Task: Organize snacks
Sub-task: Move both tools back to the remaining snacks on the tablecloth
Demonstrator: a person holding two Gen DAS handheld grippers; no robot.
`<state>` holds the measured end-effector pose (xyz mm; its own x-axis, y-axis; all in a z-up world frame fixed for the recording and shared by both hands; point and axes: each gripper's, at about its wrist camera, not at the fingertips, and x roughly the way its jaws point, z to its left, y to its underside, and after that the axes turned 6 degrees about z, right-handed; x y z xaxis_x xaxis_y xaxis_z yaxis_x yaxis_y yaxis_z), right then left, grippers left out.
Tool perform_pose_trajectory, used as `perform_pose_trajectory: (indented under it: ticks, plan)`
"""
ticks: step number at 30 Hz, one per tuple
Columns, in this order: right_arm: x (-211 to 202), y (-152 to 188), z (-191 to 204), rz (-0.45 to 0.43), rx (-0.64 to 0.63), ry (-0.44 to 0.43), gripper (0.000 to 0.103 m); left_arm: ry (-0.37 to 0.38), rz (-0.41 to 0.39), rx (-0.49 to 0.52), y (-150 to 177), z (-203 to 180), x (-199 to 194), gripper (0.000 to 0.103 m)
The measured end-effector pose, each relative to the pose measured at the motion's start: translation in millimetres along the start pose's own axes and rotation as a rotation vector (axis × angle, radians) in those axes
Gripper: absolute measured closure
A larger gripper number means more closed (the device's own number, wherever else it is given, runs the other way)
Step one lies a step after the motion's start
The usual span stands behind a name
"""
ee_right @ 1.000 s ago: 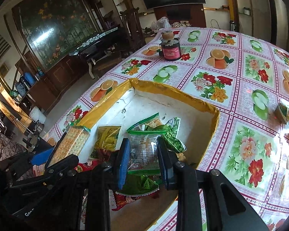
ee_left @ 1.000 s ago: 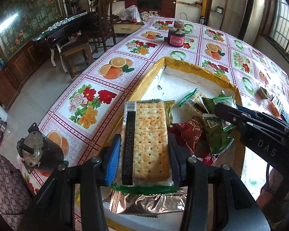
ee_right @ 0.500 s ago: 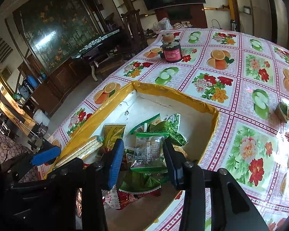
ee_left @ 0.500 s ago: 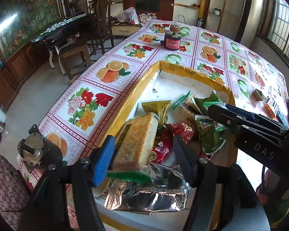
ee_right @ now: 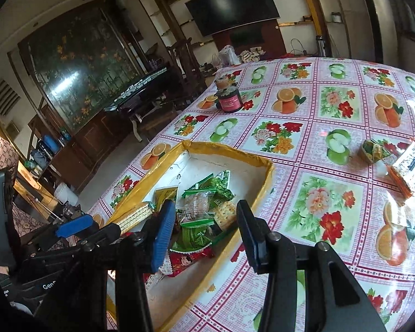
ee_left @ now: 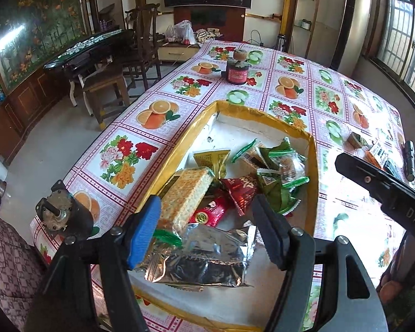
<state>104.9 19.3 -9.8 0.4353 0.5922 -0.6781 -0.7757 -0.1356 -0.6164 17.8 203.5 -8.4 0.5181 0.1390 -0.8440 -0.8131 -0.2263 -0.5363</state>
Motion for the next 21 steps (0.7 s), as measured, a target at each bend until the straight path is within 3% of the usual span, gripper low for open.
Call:
perform_pose_trajectory:
  ticks: [21]
  plan:
    - [-78, 43, -97, -0.085, 0.191, 0.096, 0.055, 0.036, -0.033, 0.102, 10, -64, -24, 0.032]
